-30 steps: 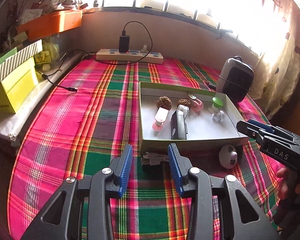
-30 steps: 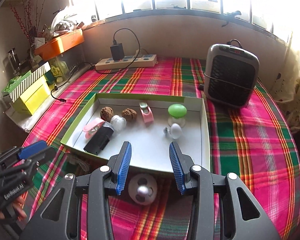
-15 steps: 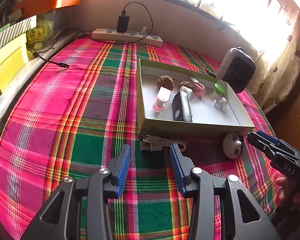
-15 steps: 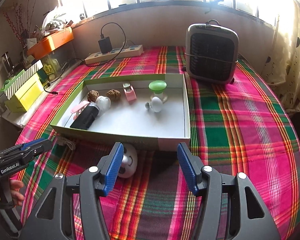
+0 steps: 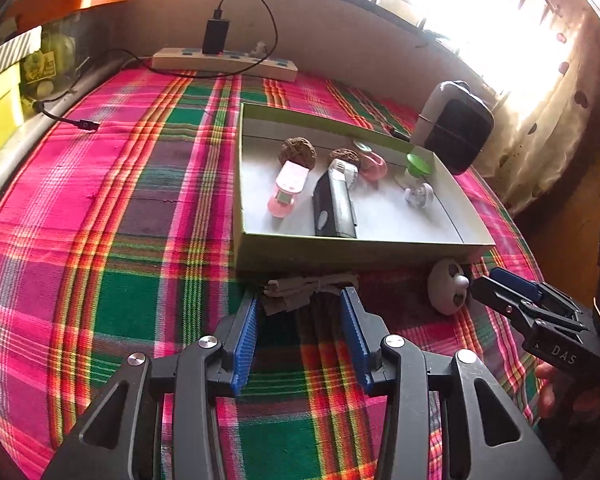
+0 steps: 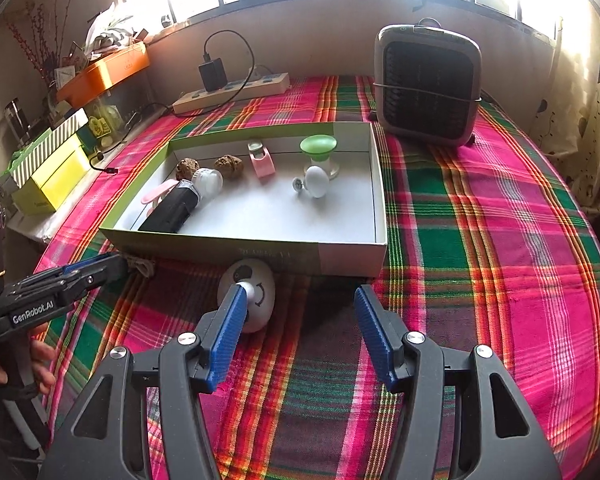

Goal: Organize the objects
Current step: 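Lift both open tools out of the box toward the cable and panda toy, then close the left tool on the white USB cable while the right tool grasps the panda toy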

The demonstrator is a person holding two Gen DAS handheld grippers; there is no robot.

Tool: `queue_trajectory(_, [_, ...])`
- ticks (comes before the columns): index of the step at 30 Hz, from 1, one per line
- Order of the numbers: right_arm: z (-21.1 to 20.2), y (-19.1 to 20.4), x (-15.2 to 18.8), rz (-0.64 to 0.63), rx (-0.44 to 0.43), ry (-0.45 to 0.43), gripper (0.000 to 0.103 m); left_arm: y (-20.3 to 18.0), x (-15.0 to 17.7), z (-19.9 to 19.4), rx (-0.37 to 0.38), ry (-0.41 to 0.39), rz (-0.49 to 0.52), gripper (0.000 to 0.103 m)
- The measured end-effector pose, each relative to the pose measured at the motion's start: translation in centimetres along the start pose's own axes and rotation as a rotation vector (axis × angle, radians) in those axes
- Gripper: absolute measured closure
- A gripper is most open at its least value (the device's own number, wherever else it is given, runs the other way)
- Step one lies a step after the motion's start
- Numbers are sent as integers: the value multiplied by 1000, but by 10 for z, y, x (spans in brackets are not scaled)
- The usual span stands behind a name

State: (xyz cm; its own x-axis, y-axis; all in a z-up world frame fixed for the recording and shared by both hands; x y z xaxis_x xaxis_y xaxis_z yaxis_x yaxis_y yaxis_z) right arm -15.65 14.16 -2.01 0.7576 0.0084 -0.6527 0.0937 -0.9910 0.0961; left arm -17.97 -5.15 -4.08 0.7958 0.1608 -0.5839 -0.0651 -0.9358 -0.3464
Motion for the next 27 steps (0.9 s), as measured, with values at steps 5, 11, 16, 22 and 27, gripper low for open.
queue_trajectory(5, [2, 0, 2, -1, -1, 7, 46, -16, 16, -3, 48, 26, 43, 64])
queue_trajectory(11, [2, 1, 4, -3, -1, 12, 46, -20, 21, -10, 20, 4, 104, 64])
queue_trajectory(16, [5, 10, 5, -25, -13, 20, 46, 0, 4, -14, -27, -36, 64, 64])
queue_trajectory(22, [18, 22, 5, -37, -25, 42, 46, 1, -4, -9, 6, -36, 73, 64])
queue_trajectory(27, [26, 33, 5, -70, -16, 56, 46, -3, -5, -1, 24, -22, 82, 64])
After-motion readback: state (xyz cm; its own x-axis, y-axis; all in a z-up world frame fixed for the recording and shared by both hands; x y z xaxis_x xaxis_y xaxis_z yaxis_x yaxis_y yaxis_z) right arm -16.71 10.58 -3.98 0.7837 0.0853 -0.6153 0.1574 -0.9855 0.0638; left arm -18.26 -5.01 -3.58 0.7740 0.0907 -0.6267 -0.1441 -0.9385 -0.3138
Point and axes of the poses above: each gripper's, at about its wrist camera, not at the fingertips, and z roughly the way its jaws point, y to its left, x to its underside, the point moved 7 cm from there along z, roughly the way its jaws point, and after that the axes turned 3 degrees about -z, right-handed, at the moved point
